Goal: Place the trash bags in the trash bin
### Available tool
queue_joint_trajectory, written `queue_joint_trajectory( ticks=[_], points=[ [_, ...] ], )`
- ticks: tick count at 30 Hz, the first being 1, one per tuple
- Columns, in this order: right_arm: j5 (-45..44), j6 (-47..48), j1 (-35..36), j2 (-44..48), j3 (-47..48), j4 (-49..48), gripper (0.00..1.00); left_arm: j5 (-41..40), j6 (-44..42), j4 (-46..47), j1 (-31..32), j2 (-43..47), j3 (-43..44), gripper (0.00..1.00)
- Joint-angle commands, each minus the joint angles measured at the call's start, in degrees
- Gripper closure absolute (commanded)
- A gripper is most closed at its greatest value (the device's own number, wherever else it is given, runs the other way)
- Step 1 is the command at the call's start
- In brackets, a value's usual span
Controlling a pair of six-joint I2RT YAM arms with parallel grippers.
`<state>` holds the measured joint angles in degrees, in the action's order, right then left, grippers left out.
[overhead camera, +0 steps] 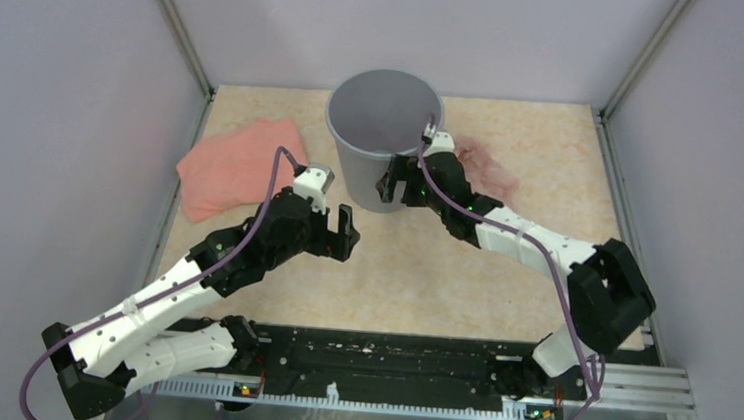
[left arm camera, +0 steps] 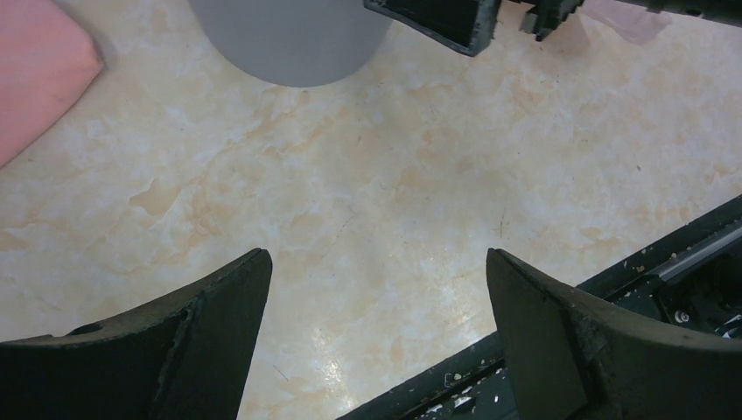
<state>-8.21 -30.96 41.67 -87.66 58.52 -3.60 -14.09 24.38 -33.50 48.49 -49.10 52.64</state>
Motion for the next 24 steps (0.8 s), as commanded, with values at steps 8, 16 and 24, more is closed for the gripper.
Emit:
queue_joint_trajectory(
  ticks=[8,16,24],
  points=[
    [3.08,3.79,0.86,-15.52,17.77,-1.42,0.01,0.68,2.59,1.77,0.12,0.55,-1.99,0.02],
    [0.09,7.76,0.78,-14.03,21.29,7.68,0.01,0.56,2.39,3.41,0.03,-1.69,-2.1,0.02],
    [-8.29,8.14,-1.39,1.83,9.88,17.22,0.01,2.57,1.46,6.46,-0.22,-5.04,-1.1,0.02]
  ],
)
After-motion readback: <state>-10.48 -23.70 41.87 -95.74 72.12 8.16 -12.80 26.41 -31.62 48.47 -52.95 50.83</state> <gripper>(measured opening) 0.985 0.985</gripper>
